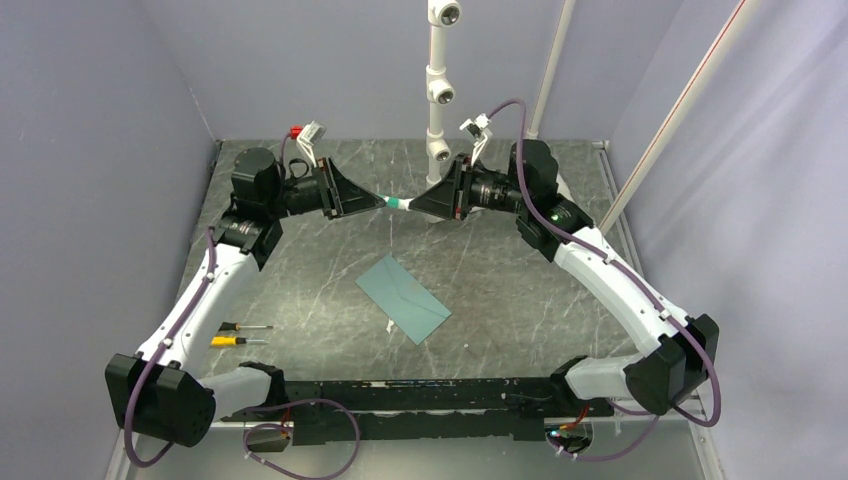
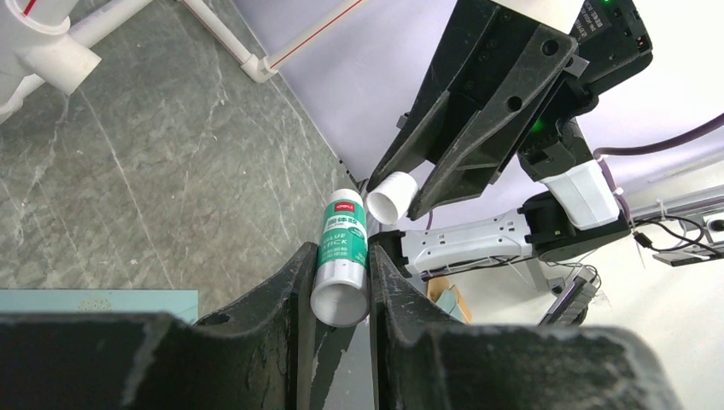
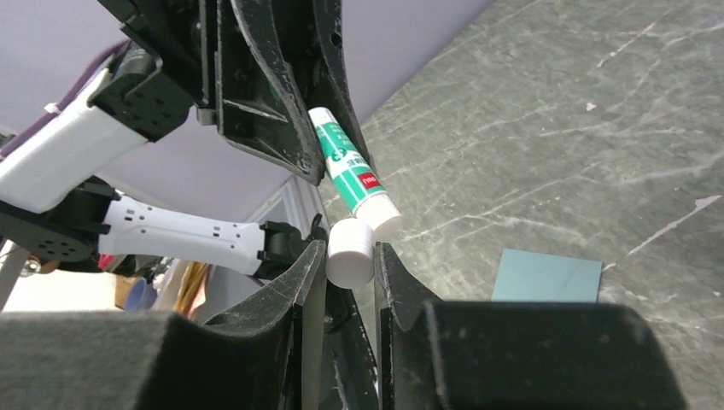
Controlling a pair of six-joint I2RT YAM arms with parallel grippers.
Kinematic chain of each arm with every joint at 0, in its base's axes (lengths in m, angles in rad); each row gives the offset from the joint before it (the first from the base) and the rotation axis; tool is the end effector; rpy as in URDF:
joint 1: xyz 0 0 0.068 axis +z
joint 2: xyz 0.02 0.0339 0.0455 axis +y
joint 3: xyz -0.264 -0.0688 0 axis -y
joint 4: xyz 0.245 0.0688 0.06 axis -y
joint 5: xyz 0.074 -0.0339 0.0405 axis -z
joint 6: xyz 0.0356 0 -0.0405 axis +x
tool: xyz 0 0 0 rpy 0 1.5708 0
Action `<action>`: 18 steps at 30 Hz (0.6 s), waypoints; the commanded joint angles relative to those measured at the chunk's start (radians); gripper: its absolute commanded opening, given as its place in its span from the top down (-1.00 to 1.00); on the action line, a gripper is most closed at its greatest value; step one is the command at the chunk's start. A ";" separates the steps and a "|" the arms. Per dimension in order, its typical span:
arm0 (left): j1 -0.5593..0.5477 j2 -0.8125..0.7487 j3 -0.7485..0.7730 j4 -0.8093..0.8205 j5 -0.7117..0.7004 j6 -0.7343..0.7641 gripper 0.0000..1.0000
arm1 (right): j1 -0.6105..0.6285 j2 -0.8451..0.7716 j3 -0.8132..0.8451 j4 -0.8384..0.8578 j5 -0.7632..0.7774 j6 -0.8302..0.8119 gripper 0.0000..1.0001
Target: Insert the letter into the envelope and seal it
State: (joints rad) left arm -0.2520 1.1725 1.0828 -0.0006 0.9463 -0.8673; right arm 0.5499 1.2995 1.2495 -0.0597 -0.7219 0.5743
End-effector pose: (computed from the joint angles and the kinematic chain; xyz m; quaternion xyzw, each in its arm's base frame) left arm 0.2460 -0.0932 0.3861 0.0939 0.7194 -0.6038 0.3302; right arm 0.2410 0.1753 0.4045 -0.2271 0.6996 0.5553 0.3880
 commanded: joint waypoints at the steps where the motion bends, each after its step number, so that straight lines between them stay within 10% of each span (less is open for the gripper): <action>1: -0.004 -0.026 -0.013 0.064 0.036 0.002 0.95 | 0.007 0.003 0.040 -0.020 0.029 -0.061 1.00; 18: -0.004 -0.036 -0.036 0.385 0.057 -0.253 0.95 | 0.017 0.026 0.030 0.052 -0.011 -0.019 1.00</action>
State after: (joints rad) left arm -0.2451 1.1713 1.0138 0.2001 0.9707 -1.0206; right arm 0.5598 1.3331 1.2575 -0.0563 -0.7055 0.5446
